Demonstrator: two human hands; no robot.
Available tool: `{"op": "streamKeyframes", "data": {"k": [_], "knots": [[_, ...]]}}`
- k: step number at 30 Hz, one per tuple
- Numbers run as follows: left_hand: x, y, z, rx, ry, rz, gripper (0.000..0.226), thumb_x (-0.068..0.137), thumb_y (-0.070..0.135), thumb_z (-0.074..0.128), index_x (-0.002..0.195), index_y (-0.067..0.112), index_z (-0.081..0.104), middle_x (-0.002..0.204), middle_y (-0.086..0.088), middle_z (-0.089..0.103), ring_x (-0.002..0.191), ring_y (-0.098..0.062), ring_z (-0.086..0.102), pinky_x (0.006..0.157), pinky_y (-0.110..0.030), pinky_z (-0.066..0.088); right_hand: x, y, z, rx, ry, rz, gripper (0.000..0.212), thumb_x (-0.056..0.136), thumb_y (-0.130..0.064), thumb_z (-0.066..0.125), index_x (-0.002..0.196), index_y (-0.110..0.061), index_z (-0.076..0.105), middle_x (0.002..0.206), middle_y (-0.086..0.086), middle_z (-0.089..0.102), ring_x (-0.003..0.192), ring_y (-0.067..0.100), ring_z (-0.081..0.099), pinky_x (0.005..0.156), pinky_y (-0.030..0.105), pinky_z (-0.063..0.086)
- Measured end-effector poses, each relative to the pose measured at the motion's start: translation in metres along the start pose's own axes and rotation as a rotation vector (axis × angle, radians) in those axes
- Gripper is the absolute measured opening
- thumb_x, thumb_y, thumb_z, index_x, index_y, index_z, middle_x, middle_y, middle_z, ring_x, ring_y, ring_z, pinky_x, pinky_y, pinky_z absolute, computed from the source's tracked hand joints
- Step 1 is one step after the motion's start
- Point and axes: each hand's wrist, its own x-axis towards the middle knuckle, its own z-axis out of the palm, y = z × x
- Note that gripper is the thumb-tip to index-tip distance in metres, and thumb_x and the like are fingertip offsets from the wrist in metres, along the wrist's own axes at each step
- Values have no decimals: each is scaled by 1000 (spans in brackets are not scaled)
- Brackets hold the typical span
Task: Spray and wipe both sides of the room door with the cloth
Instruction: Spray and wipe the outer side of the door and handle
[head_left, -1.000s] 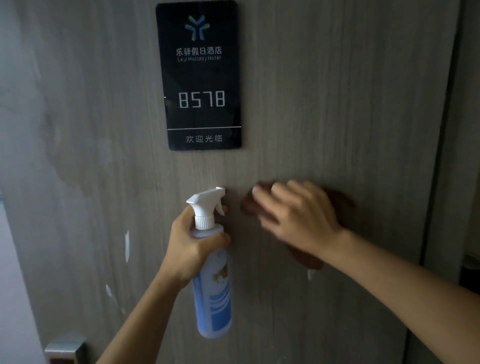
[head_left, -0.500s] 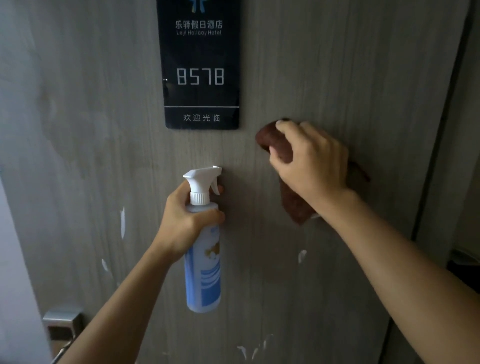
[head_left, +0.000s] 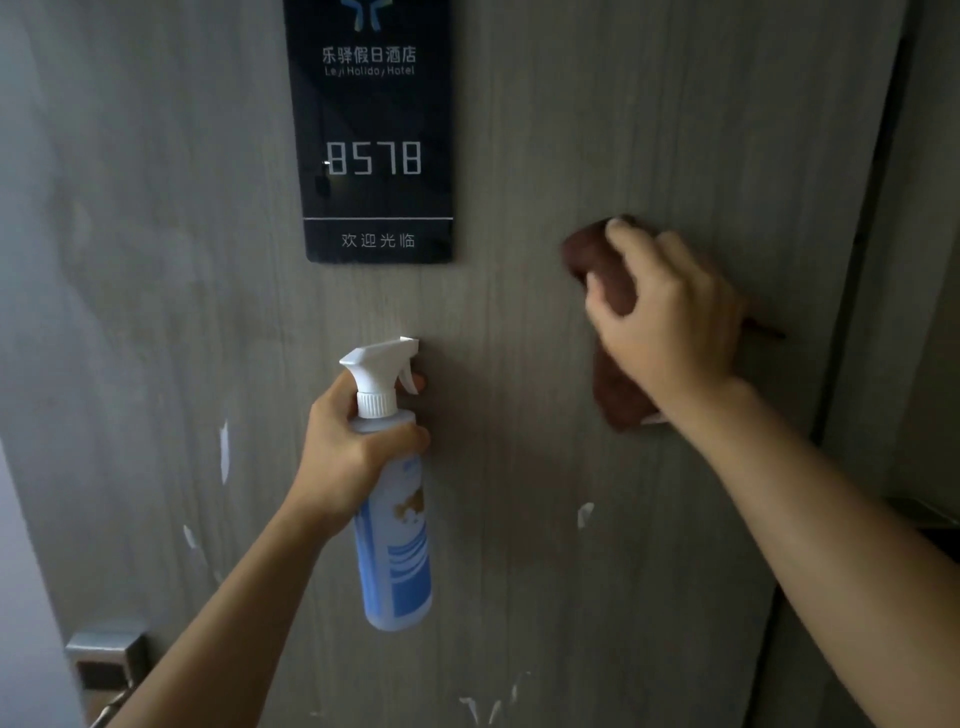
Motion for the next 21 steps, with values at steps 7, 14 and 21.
{"op": "streamKeyframes", "data": {"k": [7,14,21], "knots": [[-5,0,7,-5,45,3,44,62,4,77,105,7,69,105,-17,71,80,-23,66,70,-45,59,-68,7,-4,47,-301,-592,51,83,-40,74,130,-20,68,93,4,63,75,30,62,59,39,50],[-9,2,14,22,87,-15,43,62,7,77,104,8,69,96,-9,73,78,-21,66,69,-48,60,-35,8,-5,39,-35,-13,44,92,-42,67,131,-21,66,100,10,67,85,37,66,65,44,55],[-65,-2,62,112,-46,20,51,67,9,77,115,23,70,99,4,78,79,-19,75,65,-32,62,-90,35,-16,46,-173,-269,43,93,-38,67,132,-19,68,95,8,67,81,35,65,64,46,54]]}}
